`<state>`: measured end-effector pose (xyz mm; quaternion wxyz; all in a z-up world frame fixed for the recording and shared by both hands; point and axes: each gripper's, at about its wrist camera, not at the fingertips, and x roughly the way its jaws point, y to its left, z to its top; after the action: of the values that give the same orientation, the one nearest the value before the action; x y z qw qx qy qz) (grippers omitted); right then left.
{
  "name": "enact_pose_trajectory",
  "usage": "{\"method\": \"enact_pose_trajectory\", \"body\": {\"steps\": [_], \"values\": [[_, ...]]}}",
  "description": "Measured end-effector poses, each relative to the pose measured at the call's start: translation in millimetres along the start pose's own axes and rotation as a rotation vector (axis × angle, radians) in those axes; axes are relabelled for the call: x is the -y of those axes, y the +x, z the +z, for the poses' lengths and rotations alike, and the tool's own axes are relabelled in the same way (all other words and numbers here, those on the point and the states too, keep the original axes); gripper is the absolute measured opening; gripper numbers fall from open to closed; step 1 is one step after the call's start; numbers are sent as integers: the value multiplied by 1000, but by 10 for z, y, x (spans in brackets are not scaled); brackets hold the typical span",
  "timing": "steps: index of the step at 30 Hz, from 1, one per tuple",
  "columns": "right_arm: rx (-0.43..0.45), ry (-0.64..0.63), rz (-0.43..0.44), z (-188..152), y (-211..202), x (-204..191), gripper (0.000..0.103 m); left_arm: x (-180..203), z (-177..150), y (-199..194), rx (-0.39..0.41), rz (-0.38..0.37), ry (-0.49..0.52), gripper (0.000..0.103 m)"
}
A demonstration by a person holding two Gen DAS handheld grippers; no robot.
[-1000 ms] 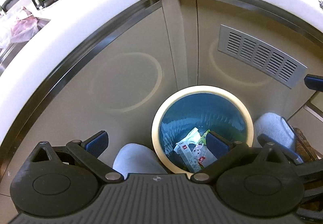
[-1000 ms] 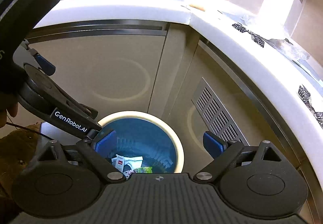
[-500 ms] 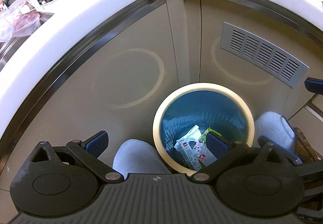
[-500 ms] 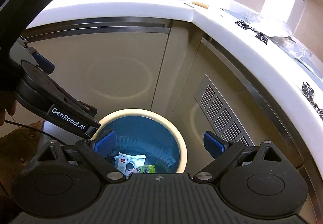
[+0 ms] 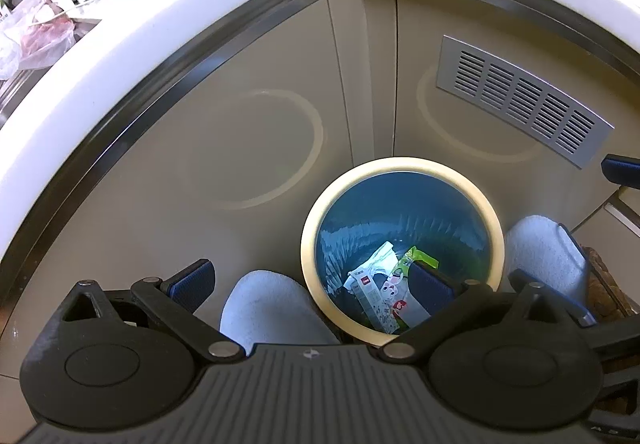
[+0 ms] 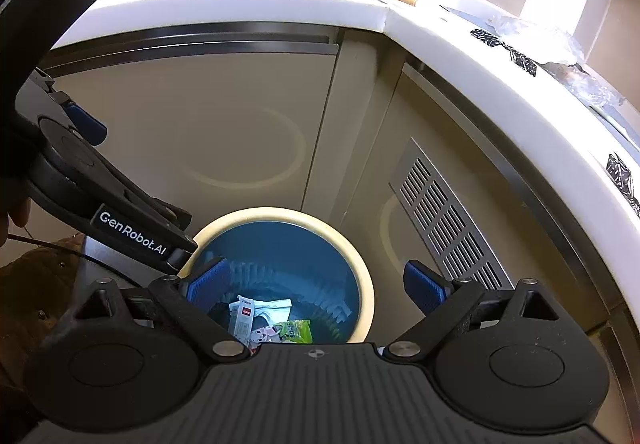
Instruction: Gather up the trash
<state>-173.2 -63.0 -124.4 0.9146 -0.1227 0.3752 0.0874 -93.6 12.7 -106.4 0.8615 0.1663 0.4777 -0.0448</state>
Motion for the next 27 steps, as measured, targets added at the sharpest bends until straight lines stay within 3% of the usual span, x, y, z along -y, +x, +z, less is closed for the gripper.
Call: {"method": "enact_pose_trajectory", "body": {"steps": [27], "values": [[8, 48, 8, -40, 82, 99, 95, -24, 40, 40, -7, 19, 7, 103]]}}
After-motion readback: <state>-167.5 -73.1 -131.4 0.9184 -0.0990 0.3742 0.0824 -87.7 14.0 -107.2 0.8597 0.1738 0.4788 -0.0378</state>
